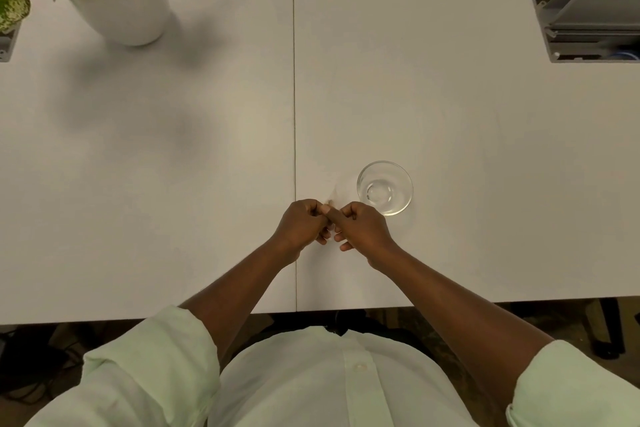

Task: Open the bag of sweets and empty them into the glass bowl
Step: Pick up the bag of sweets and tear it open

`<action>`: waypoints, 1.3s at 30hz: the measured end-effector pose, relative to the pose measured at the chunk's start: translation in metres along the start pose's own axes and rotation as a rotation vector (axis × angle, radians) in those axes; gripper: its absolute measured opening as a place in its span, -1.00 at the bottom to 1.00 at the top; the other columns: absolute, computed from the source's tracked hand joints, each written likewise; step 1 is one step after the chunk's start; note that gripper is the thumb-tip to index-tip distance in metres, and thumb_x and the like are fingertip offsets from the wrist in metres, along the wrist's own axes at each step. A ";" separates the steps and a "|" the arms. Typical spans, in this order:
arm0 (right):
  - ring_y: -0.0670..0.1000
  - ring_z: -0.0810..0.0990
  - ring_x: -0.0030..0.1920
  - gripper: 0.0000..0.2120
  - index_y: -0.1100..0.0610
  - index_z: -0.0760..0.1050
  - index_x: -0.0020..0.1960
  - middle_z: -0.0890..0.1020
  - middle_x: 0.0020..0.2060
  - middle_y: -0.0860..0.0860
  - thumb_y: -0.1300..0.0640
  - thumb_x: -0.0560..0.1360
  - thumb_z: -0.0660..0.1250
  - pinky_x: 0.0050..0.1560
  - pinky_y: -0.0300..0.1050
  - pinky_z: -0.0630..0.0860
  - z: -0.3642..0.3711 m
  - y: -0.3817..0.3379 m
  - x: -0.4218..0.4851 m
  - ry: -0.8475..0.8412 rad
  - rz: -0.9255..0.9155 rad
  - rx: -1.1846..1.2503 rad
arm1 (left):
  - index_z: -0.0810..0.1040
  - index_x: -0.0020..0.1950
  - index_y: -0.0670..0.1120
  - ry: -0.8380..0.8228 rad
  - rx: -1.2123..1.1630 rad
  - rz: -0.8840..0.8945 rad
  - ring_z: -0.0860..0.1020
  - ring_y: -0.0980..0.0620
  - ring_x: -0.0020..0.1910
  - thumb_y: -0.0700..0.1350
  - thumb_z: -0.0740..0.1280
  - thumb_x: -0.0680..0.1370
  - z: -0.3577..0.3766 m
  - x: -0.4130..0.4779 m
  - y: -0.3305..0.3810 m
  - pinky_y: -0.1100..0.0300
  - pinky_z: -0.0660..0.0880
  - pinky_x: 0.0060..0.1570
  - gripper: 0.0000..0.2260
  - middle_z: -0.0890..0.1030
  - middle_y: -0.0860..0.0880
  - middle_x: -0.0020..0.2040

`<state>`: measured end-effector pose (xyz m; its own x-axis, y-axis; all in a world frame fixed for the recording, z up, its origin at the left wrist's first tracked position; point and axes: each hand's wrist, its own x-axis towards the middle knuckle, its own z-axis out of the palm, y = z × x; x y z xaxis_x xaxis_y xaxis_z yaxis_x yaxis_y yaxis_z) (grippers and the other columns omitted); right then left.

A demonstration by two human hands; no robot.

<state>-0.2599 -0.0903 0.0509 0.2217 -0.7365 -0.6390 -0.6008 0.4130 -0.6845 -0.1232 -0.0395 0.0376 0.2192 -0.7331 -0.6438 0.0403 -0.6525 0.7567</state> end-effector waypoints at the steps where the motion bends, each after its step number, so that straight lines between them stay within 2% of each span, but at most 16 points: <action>1: 0.03 0.74 -0.27 -0.57 0.20 0.58 -0.06 0.74 -0.25 0.07 -0.20 0.48 0.44 -0.33 -0.15 0.65 0.000 0.001 0.000 -0.001 0.009 0.010 | 0.63 -0.05 -0.26 0.003 0.007 0.007 0.62 -0.05 -0.32 -0.33 0.32 0.54 0.001 0.000 0.000 0.09 0.60 -0.25 -0.91 0.67 -0.16 -0.25; 4: 0.01 0.72 -0.27 -0.65 0.23 0.61 -0.05 0.73 -0.24 0.09 -0.10 0.54 0.42 -0.30 -0.12 0.68 -0.003 0.003 0.002 -0.012 0.060 0.092 | 0.63 -0.08 -0.23 -0.006 0.034 0.023 0.62 -0.04 -0.32 -0.25 0.39 0.55 0.002 -0.002 0.000 0.10 0.62 -0.25 -0.94 0.68 -0.18 -0.24; 11: 0.01 0.71 -0.22 -0.83 0.24 0.63 0.02 0.72 -0.16 0.13 0.14 0.60 0.36 -0.28 -0.17 0.65 -0.006 0.005 0.003 -0.041 0.064 0.149 | 0.62 -0.06 -0.24 0.028 -0.031 -0.018 0.62 -0.05 -0.32 -0.16 0.45 0.54 0.003 -0.003 -0.003 0.05 0.63 -0.21 -0.86 0.67 -0.14 -0.27; 14: -0.01 0.69 -0.24 -0.87 0.24 0.62 0.02 0.71 -0.18 0.10 0.19 0.60 0.35 -0.28 -0.19 0.64 -0.005 0.008 0.005 -0.019 0.023 0.094 | 0.61 -0.11 -0.19 -0.001 0.176 0.015 0.64 0.01 -0.35 -0.10 0.40 0.57 0.004 -0.004 -0.003 0.12 0.65 -0.26 -0.84 0.70 -0.12 -0.24; 16: 0.00 0.70 -0.25 -0.88 0.22 0.63 0.02 0.70 -0.21 0.08 0.18 0.60 0.36 -0.25 -0.16 0.67 -0.006 0.010 0.006 -0.016 -0.007 0.053 | 0.60 -0.10 -0.18 -0.080 0.361 0.033 0.63 0.05 -0.36 -0.06 0.35 0.60 0.004 -0.005 -0.001 0.20 0.59 -0.33 -0.80 0.70 -0.11 -0.21; 18: 0.02 0.70 -0.26 -0.88 0.20 0.63 -0.01 0.70 -0.24 0.07 0.15 0.59 0.38 -0.20 -0.10 0.69 -0.007 0.012 0.007 -0.028 -0.033 0.040 | 0.59 -0.04 -0.19 -0.150 0.423 0.025 0.62 0.04 -0.34 -0.05 0.29 0.63 0.004 -0.006 -0.001 0.24 0.54 -0.34 -0.77 0.68 -0.10 -0.19; 21: 0.05 0.71 -0.25 -0.85 0.19 0.61 -0.03 0.72 -0.24 0.07 0.09 0.59 0.39 -0.24 -0.09 0.68 -0.006 0.011 0.005 -0.001 -0.070 -0.004 | 0.58 -0.03 -0.16 -0.162 0.420 0.026 0.59 0.03 -0.32 -0.08 0.20 0.66 0.004 -0.008 0.000 0.23 0.51 -0.34 -0.78 0.64 -0.07 -0.21; 23: 0.03 0.71 -0.27 -0.79 0.17 0.57 -0.04 0.71 -0.26 0.04 0.01 0.60 0.35 -0.33 -0.14 0.64 -0.006 0.008 0.003 -0.004 -0.100 -0.095 | 0.58 -0.03 -0.16 -0.145 0.401 0.042 0.58 0.04 -0.34 -0.10 0.17 0.66 0.005 -0.008 0.001 0.22 0.52 -0.35 -0.76 0.63 -0.06 -0.23; 25: -0.02 0.68 -0.30 -0.73 0.14 0.54 -0.04 0.68 -0.28 0.00 -0.06 0.63 0.27 -0.41 -0.20 0.54 -0.007 0.005 0.000 -0.079 -0.089 -0.180 | 0.59 -0.01 -0.18 -0.140 0.376 0.051 0.58 0.03 -0.34 -0.13 0.16 0.66 0.006 -0.008 0.001 0.21 0.53 -0.35 -0.76 0.63 -0.06 -0.24; 29: -0.01 0.64 -0.31 -0.63 0.12 0.52 -0.08 0.62 -0.31 -0.01 -0.11 0.68 0.12 -0.36 -0.23 0.45 -0.008 0.003 -0.005 -0.169 -0.103 -0.297 | 0.58 -0.02 -0.16 -0.137 0.361 0.071 0.57 0.04 -0.30 -0.15 0.17 0.67 0.005 -0.008 0.000 0.27 0.49 -0.34 -0.78 0.63 -0.06 -0.22; 33: -0.02 0.58 -0.34 -0.62 0.00 0.47 -0.21 0.57 -0.36 -0.05 -0.07 0.70 0.08 -0.24 -0.10 0.57 -0.006 0.008 -0.005 -0.171 -0.189 -0.233 | 0.58 -0.05 -0.13 -0.192 0.374 0.075 0.56 0.07 -0.31 -0.12 0.19 0.68 0.000 -0.007 0.003 0.28 0.49 -0.32 -0.78 0.63 -0.06 -0.22; 35: -0.08 0.54 -0.37 -0.63 -0.05 0.48 -0.20 0.56 -0.37 -0.09 -0.05 0.71 0.07 -0.28 -0.20 0.53 -0.007 0.010 -0.004 -0.181 -0.209 -0.191 | 0.58 -0.09 -0.13 -0.230 0.333 0.059 0.56 0.06 -0.33 -0.09 0.23 0.67 -0.004 -0.006 0.004 0.22 0.50 -0.30 -0.78 0.63 -0.07 -0.24; 37: -0.10 0.51 -0.38 -0.64 0.01 0.50 -0.17 0.55 -0.38 -0.07 -0.02 0.72 0.09 -0.34 -0.30 0.47 -0.009 0.010 -0.004 -0.207 -0.188 -0.120 | 0.59 -0.12 -0.14 -0.254 0.234 0.028 0.55 0.05 -0.35 -0.08 0.25 0.66 -0.007 -0.004 0.005 0.20 0.51 -0.32 -0.77 0.62 -0.08 -0.27; 39: -0.10 0.49 -0.41 -0.65 0.11 0.50 -0.15 0.54 -0.40 -0.03 0.00 0.71 0.11 -0.39 -0.32 0.41 -0.009 0.010 -0.003 -0.224 -0.136 -0.005 | 0.58 -0.13 -0.16 -0.252 0.097 -0.016 0.55 0.03 -0.38 -0.12 0.25 0.65 -0.008 -0.004 0.006 0.19 0.51 -0.35 -0.78 0.62 -0.10 -0.29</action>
<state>-0.2739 -0.0889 0.0488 0.4645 -0.6481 -0.6035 -0.5576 0.3155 -0.7678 -0.1161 -0.0392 0.0452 -0.0304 -0.7391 -0.6729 -0.0547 -0.6710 0.7394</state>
